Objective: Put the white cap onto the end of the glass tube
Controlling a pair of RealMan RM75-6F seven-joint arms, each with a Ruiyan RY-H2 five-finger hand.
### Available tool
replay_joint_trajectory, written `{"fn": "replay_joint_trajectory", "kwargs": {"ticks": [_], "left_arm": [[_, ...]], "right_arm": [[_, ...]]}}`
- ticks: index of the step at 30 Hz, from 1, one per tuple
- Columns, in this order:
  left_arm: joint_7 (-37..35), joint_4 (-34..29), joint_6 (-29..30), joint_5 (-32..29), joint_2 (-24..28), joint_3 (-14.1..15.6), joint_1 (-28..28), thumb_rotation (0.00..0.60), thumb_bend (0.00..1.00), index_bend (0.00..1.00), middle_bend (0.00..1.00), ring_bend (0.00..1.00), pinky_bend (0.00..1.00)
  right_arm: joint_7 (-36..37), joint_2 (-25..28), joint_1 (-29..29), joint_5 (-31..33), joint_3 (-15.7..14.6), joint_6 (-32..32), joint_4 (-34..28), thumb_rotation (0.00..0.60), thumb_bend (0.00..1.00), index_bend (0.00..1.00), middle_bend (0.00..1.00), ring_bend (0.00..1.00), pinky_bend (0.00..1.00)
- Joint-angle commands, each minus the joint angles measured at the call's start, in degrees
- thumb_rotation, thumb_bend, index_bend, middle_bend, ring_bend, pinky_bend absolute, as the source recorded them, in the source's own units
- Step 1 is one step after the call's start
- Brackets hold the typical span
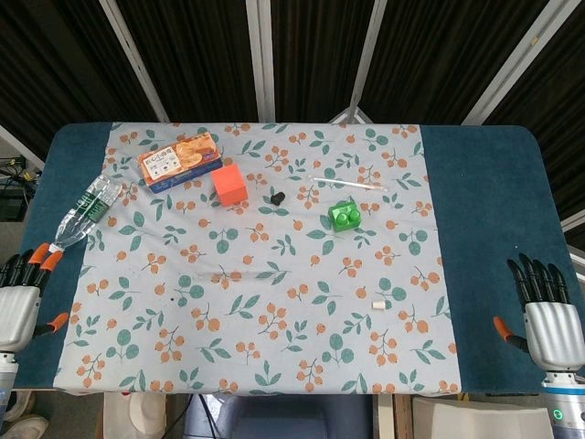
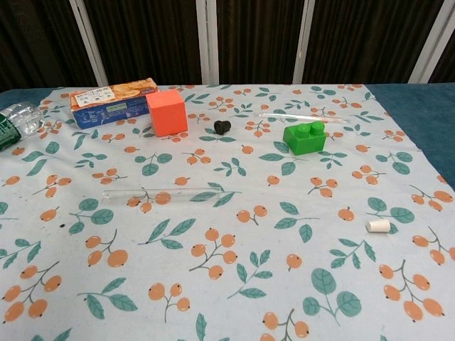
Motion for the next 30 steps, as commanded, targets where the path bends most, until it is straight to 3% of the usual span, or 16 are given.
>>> {"fn": "replay_joint_trajectory", "kwargs": {"ticks": [1,10,16,19,24,30], "left_arm": [[-0.3,0.2,-0.1,0.1,0.1,0.0,-0.1,0.6,0.05,0.0,0.0,0.0,0.0],[0.8,-0.8,-2.1,-0.5,0.5,-0.5,-1.2,0.6,0.05,0.0,0.0,0.0,0.0],[5.2,-3.6,-5.5,-2.1,0.7,-2.7,-4.8,0.6,0.05,0.07,0.01,0.0,0.0],[8.5,-4.6,-7.7,-2.9,0.1,-4.6,-7.7,0.6,0.07,0.11,0.06,0.0,0.0],[16.1,-6.9,-13.8,-10.2,-3.5,-8.8,-14.2,0.6,0.16,0.19,0.17,0.0,0.0],[25.0,-6.0,-16.8,-19.5,-11.5,-11.6,-20.6,0.6,0.19,0.26,0.26,0.0,0.0]], "right_arm": [[-0.1,0.0,0.1,-0.2,0.0,0.0,0.1,0.6,0.28,0.0,0.0,0.0,0.0],[-0.3,-0.1,0.1,-0.2,-0.1,-0.2,-0.2,0.6,0.28,0.0,0.0,0.0,0.0],[0.1,-0.2,0.3,0.1,0.0,-0.7,-0.5,0.6,0.28,0.0,0.0,0.0,0.0],[0.3,-0.2,0.5,0.0,-0.1,-1.1,-0.4,0.6,0.28,0.0,0.0,0.0,0.0],[0.8,-0.2,0.7,-0.2,-0.2,-1.3,-0.5,0.6,0.28,0.0,0.0,0.0,0.0],[1.2,-0.1,0.8,-0.1,-0.2,-1.7,-0.5,0.6,0.28,0.0,0.0,0.0,0.0]]}}
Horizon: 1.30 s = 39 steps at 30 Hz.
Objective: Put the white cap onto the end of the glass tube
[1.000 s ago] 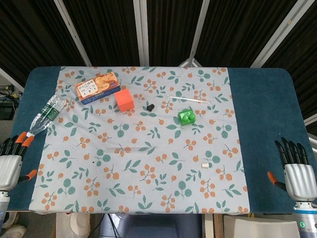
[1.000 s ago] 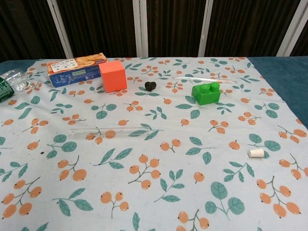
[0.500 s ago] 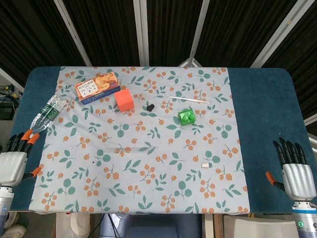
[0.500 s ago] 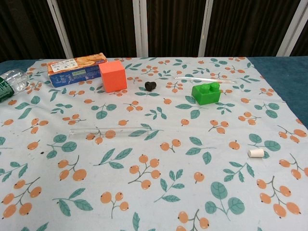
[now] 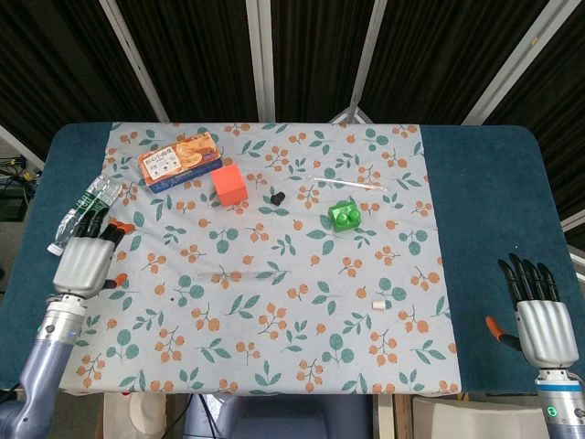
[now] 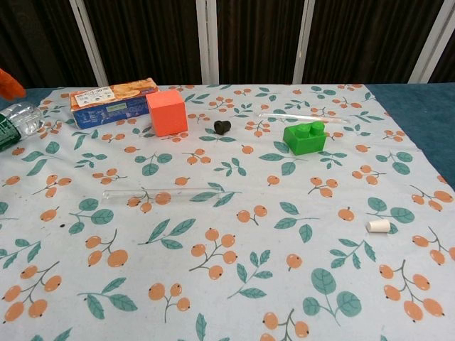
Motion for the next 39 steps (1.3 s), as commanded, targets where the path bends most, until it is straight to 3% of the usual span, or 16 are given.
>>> {"fn": "replay_joint_trajectory", "kwargs": {"ticks": [1,8,11,15,31,39], "left_arm": [[6.1,0.9,-2.3,-6.8,-6.4,-2.5,-5.0,0.6,0.19,0.26,0.26,0.0,0.0],[14.2,4.3,-2.2,-17.5,-16.3,-3.6,-11.2,0.6,0.21,0.3,0.27,0.0,0.0],[17.5,7.2,-0.4,-19.2,-22.0,-3.4,-14.1,0.6,0.23,0.32,0.29,0.0,0.0],[18.8,8.9,1.4,-19.7,-25.5,-3.1,-15.5,0.6,0.27,0.35,0.33,0.01,0.0],[21.4,14.0,3.1,-23.2,-33.2,-2.2,-19.0,0.6,0.28,0.4,0.39,0.01,0.0],[20.7,16.3,3.2,-23.8,-34.9,-2.1,-19.5,0.6,0.33,0.41,0.42,0.03,0.0]], "right_arm": [[0.3,0.1,0.0,0.2,0.0,-0.1,0.0,0.6,0.28,0.0,0.0,0.0,0.0],[1.5,0.5,0.1,0.7,0.1,-0.7,-0.1,0.6,0.28,0.0,0.0,0.0,0.0],[1.8,0.7,0.1,0.9,0.0,-1.0,-0.1,0.6,0.28,0.0,0.0,0.0,0.0],[2.1,0.9,0.2,1.0,0.0,-1.2,-0.2,0.6,0.28,0.0,0.0,0.0,0.0],[3.5,1.3,0.1,1.1,-0.1,-1.3,-0.4,0.6,0.28,0.0,0.0,0.0,0.0],[3.6,1.3,0.2,1.6,0.0,-1.6,-0.7,0.6,0.28,0.0,0.0,0.0,0.0]]}}
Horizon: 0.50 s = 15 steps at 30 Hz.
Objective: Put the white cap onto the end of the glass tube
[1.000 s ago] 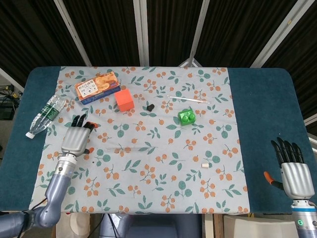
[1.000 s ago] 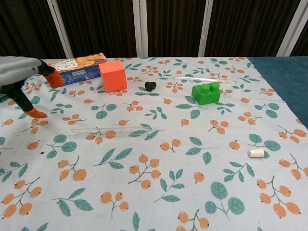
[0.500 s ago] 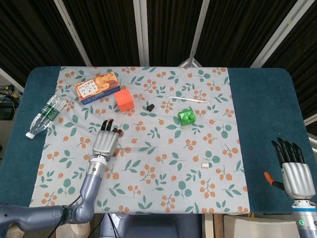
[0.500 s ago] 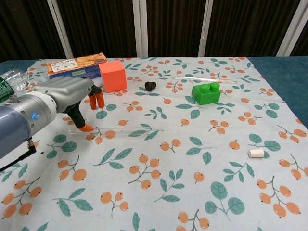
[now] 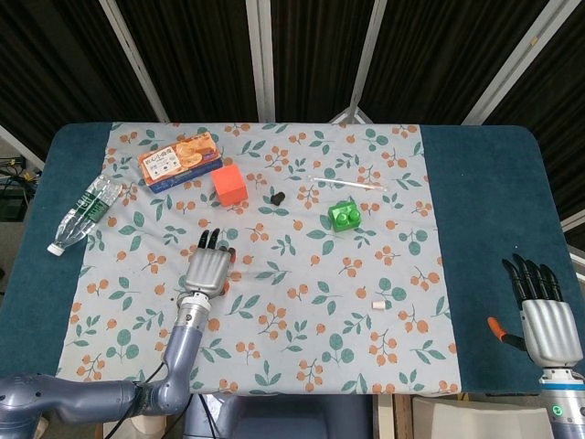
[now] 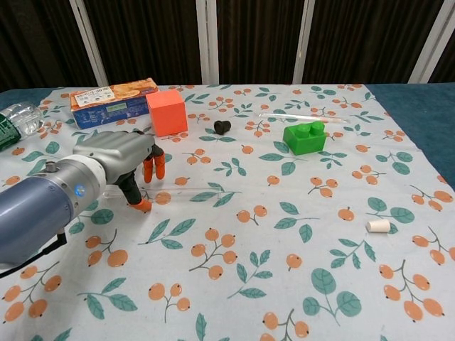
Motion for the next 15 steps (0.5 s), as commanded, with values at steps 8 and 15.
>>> {"fn": "replay_joint_trajectory", "kwargs": {"ticks": [8,15], "left_arm": [[-0.5,0.9,-0.4,-1.9,-1.0,-0.5,-0.4,0.6,0.37,0.45,0.42,0.03,0.0],[-0.4,1.0,-0.5,-2.5,-1.2,-0.4,-0.8,0.6,0.37,0.47,0.42,0.03,0.0]], "right_arm": [[-0.1,0.0,0.1,0.4,0.1,-0.3,-0.3,0.6,0.28,0.0,0.0,0.0,0.0],[0.0,0.1,0.1,0.6,0.1,-0.4,-0.5,0.6,0.28,0.0,0.0,0.0,0.0]]}}
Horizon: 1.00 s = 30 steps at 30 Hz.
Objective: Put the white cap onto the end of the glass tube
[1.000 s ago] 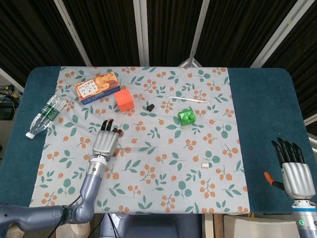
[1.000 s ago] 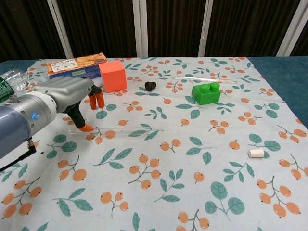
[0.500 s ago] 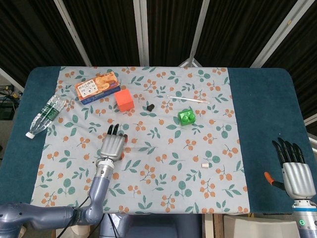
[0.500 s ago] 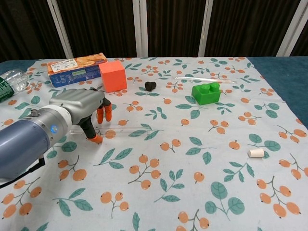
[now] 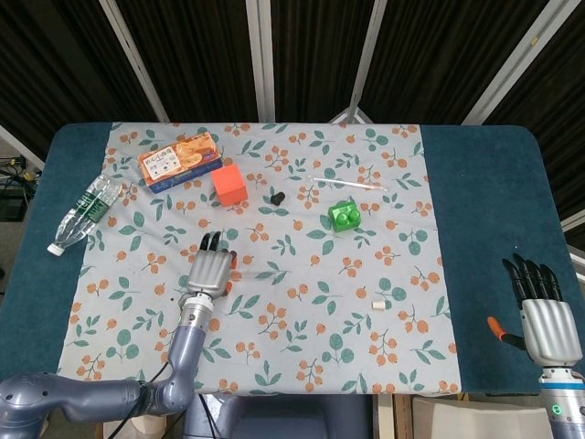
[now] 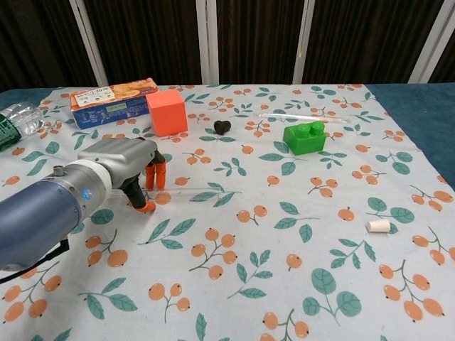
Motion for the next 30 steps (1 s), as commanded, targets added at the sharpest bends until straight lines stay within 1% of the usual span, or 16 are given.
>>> {"fn": "replay_joint_trajectory", "kwargs": {"ticks": [1,4,7,11,15,21,30], "left_arm": [[-0.1,0.0,0.1,-0.2,-0.1,0.0,0.0,0.6,0.37,0.47,0.42,0.03,0.0],[-0.4,-0.1,0.1,-0.3,-0.2,-0.1,-0.1,0.6,0.38,0.49,0.43,0.03,0.0],[-0.5,-0.1,0.2,-0.3,-0.3,0.0,-0.2,0.6,0.44,0.53,0.44,0.04,0.0],[-0.9,0.3,0.2,0.1,-0.6,0.2,-0.3,0.6,0.55,0.57,0.49,0.06,0.0],[-1.9,0.6,0.0,1.2,-0.7,0.5,-0.4,0.6,0.62,0.59,0.5,0.07,0.0],[-3.7,0.4,-0.2,3.1,-0.3,0.5,-0.4,0.6,0.67,0.6,0.52,0.08,0.0],[-7.7,-0.8,-0.1,8.1,1.6,0.9,-0.1,0.6,0.69,0.6,0.53,0.09,0.0]], "right_arm": [[0.0,0.0,0.0,0.0,0.0,0.0,0.0,0.6,0.28,0.0,0.0,0.0,0.0],[0.0,0.0,0.0,0.1,0.0,-0.1,-0.1,0.6,0.28,0.0,0.0,0.0,0.0],[0.1,0.1,0.0,0.2,0.0,-0.2,-0.1,0.6,0.28,0.0,0.0,0.0,0.0],[0.2,0.0,0.0,0.0,0.1,0.2,-0.1,0.6,0.28,0.0,0.0,0.0,0.0],[0.2,-0.1,-0.1,0.1,0.1,0.2,-0.1,0.6,0.28,0.0,0.0,0.0,0.0],[0.2,-0.1,-0.1,0.2,0.1,0.2,-0.1,0.6,0.28,0.0,0.0,0.0,0.0],[0.0,0.0,-0.2,0.4,0.1,0.2,-0.1,0.6,0.28,0.0,0.0,0.0,0.0]]}}
